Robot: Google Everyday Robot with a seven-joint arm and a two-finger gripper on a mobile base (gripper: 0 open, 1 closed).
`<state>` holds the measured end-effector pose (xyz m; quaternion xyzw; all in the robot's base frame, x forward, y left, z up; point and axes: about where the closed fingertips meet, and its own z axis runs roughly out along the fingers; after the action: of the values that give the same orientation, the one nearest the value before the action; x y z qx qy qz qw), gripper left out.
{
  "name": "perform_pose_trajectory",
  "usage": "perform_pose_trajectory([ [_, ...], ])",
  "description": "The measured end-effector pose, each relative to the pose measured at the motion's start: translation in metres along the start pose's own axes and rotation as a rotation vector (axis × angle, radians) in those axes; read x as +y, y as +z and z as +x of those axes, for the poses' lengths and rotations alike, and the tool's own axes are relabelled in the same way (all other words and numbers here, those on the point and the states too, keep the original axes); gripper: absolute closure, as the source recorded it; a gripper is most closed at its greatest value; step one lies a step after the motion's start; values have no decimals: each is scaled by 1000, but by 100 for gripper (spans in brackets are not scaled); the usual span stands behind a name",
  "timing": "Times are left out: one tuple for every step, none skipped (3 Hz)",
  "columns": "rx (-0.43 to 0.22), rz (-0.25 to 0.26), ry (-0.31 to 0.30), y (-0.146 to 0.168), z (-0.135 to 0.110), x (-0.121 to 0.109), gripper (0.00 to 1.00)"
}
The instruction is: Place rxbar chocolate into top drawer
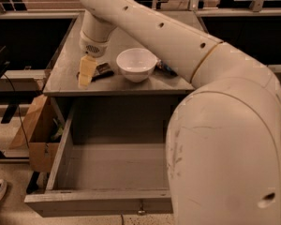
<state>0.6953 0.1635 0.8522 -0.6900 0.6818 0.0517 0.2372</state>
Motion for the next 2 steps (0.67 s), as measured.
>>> perform_pose_trajectory([
  [5, -16, 36, 11, 18, 5, 10],
  [7, -10, 57, 9, 29, 2, 26],
])
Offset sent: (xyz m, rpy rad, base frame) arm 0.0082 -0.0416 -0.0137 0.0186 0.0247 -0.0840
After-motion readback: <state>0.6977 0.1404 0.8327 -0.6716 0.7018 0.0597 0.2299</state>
